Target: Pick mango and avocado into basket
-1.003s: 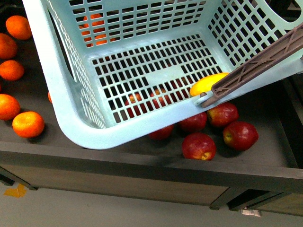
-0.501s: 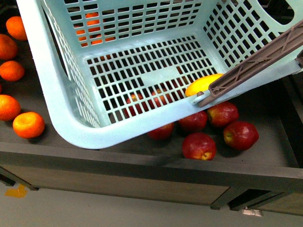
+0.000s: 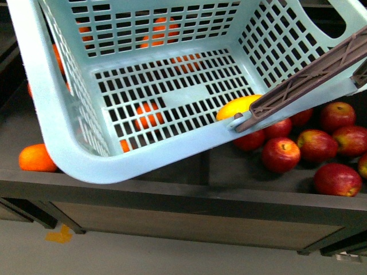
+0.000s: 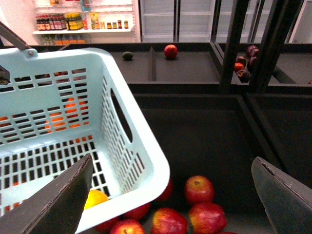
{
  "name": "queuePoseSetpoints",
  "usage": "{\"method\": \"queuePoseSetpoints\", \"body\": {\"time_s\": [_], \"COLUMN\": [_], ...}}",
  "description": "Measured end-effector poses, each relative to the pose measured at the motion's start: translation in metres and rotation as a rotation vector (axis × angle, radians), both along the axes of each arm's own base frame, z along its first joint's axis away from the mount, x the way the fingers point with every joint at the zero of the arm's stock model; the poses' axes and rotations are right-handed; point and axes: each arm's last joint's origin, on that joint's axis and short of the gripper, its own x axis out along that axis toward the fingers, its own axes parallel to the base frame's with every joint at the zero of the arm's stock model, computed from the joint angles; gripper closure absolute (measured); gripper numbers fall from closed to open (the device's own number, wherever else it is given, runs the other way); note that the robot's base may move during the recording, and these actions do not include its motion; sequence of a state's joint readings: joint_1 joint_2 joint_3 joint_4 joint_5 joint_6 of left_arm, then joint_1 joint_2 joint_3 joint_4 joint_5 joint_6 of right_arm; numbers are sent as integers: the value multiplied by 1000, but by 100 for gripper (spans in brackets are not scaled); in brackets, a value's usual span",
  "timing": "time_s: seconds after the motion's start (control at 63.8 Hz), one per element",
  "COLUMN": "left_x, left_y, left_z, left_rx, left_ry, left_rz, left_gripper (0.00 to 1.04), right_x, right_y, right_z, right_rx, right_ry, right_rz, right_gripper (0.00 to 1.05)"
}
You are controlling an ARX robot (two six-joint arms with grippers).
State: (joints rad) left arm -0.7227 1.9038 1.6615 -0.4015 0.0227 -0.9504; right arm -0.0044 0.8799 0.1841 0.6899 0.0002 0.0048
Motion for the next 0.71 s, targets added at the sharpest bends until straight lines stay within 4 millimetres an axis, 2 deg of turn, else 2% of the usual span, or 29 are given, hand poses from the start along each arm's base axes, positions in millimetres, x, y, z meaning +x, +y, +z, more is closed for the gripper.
{"method": "queuePoseSetpoints", "body": {"time_s": [0.705], "left_x": [1], "left_y": [1], "left_z": [0], "left_rx": [2], "left_ry": [-3], "left_rz": [-1], "left_gripper": [77], "right_x": [0], "right_y": [0], "right_z": [0], "right_rx": [0], "right_ry": [0], "right_rz": [1], "right_gripper": [9]}}
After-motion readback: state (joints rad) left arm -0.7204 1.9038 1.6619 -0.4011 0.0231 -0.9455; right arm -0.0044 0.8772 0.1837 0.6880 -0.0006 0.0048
